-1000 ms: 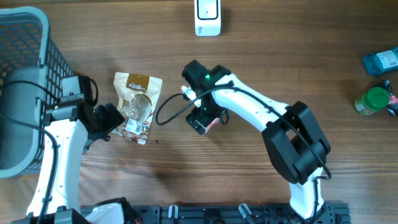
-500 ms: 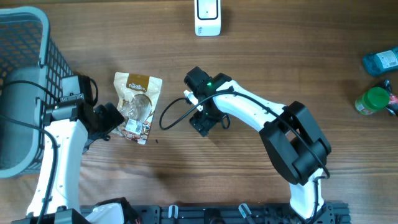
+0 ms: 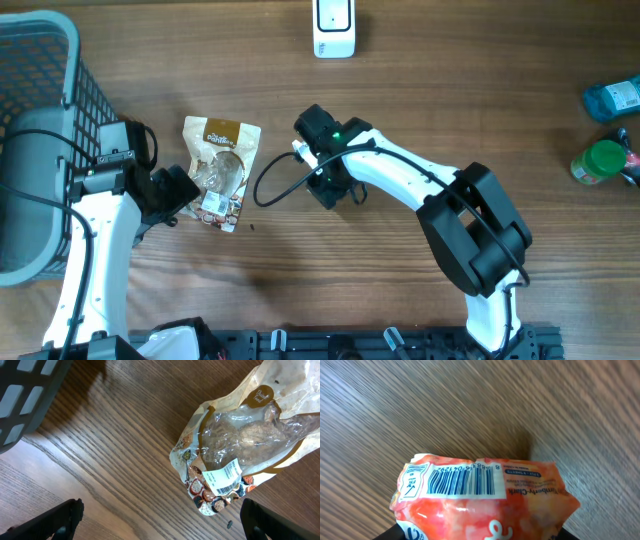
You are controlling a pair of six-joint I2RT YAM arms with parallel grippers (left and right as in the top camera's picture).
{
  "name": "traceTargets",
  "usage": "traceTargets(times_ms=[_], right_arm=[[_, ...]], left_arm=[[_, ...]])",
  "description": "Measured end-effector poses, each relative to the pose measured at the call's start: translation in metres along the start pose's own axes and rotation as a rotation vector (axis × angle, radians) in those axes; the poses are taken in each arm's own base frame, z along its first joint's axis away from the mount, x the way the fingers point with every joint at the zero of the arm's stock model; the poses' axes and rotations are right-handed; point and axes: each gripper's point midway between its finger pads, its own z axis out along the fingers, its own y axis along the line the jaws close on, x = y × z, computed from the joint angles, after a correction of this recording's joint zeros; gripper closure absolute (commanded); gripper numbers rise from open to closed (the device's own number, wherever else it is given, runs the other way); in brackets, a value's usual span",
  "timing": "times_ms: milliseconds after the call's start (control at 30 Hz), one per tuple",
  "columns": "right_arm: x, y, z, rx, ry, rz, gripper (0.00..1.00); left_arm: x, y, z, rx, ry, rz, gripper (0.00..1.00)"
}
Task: Scan the item barcode
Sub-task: 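Lift the tissue pack and hold its barcode under the white scanner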
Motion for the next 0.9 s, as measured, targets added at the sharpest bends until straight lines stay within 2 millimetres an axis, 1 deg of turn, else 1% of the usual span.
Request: traceTargets(times_ms=[100, 167, 233, 333, 367, 467, 500, 533, 567, 600, 633, 733, 800, 833, 900], right_arm=[[-0.023, 0.014, -0.013, -0.078, -0.067, -0.033, 0.45], [-0.045, 0.027, -0.030, -0.150, -0.140, -0.074, 0.43], [-0.059, 0.037, -0.044, -0.216, -0.191, -0.116, 0.43], [-0.083, 0.048, -0.074, -0.309, -0.290, -0.182, 0.42], [-0.089, 0.051, -0.085, -0.352, -0.324, -0.207, 0.41], [-0.091, 0.056, -0.111, -0.507, -0.394, -0.273, 0.38], [-0.091, 0.055, -0.116, -0.521, -0.413, -0.294, 0.37], [-0.091, 0.049, -0.139, -0.609, -0.483, -0.297, 0.34], [-0.091, 0.044, -0.157, -0.660, -0.537, -0.307, 0.33], [-0.090, 0.037, -0.179, -0.713, -0.607, -0.324, 0.27], [-0.087, 0.027, -0.208, -0.771, -0.699, -0.347, 0.26], [-0.074, -0.001, -0.270, -0.888, -0.914, -0.395, 0.24], [-0.068, -0.012, -0.286, -0.921, -0.995, -0.425, 0.26], [-0.068, -0.016, -0.293, -0.920, -1.039, -0.460, 0.29], [-0.073, -0.022, -0.309, -0.871, -1.164, -0.607, 0.38]], left_arm=[[0.000, 0.000, 0.000, 0.000, 0.000, 0.000, 0.00], [0.000, 0.000, 0.000, 0.000, 0.000, 0.000, 0.00], [0.000, 0.000, 0.000, 0.000, 0.000, 0.000, 0.00], [0.000, 0.000, 0.000, 0.000, 0.000, 0.000, 0.00], [0.000, 0.000, 0.000, 0.000, 0.000, 0.000, 0.00], [0.000, 0.000, 0.000, 0.000, 0.000, 0.000, 0.00], [0.000, 0.000, 0.000, 0.000, 0.000, 0.000, 0.00], [0.000, 0.000, 0.000, 0.000, 0.000, 0.000, 0.00], [0.000, 0.000, 0.000, 0.000, 0.000, 0.000, 0.00], [0.000, 0.000, 0.000, 0.000, 0.000, 0.000, 0.00], [0.000, 0.000, 0.000, 0.000, 0.000, 0.000, 0.00], [0.000, 0.000, 0.000, 0.000, -0.001, 0.000, 0.00], [0.000, 0.000, 0.000, 0.001, -0.001, 0.000, 0.00], [-0.001, 0.000, 0.000, 0.002, -0.003, 0.000, 0.00], [-0.002, -0.001, 0.000, 0.003, -0.007, -0.001, 0.00]])
